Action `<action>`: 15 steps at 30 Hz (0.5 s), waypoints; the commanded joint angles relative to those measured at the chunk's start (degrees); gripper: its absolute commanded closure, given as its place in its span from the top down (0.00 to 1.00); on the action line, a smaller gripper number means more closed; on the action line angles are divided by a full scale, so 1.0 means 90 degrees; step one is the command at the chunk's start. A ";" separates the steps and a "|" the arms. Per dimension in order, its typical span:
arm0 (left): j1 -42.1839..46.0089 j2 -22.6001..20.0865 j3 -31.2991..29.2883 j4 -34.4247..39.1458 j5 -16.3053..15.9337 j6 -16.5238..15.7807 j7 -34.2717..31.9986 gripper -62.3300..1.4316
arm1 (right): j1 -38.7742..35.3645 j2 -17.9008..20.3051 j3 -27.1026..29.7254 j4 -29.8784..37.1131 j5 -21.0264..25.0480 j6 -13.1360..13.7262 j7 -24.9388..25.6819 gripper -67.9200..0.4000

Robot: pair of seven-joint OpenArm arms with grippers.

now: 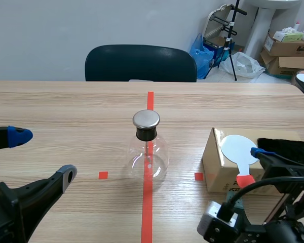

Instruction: Do the electroscope experiment

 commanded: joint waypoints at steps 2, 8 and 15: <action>0.0000 0.0032 -0.0007 0.0151 -0.0041 -0.0007 -0.0102 1.00 | 0.0146 0.0046 0.0041 -0.0087 -0.0036 -0.0095 -0.0012 1.00; -0.0002 0.0032 -0.0007 0.0151 -0.0041 -0.0007 -0.0104 1.00 | 0.0160 -0.0036 0.0034 -0.0151 -0.0172 -0.0097 0.0007 1.00; -0.0002 0.0032 -0.0007 0.0151 -0.0041 -0.0007 -0.0104 1.00 | 0.0158 -0.0036 0.0005 -0.0151 -0.0223 -0.0102 0.0044 1.00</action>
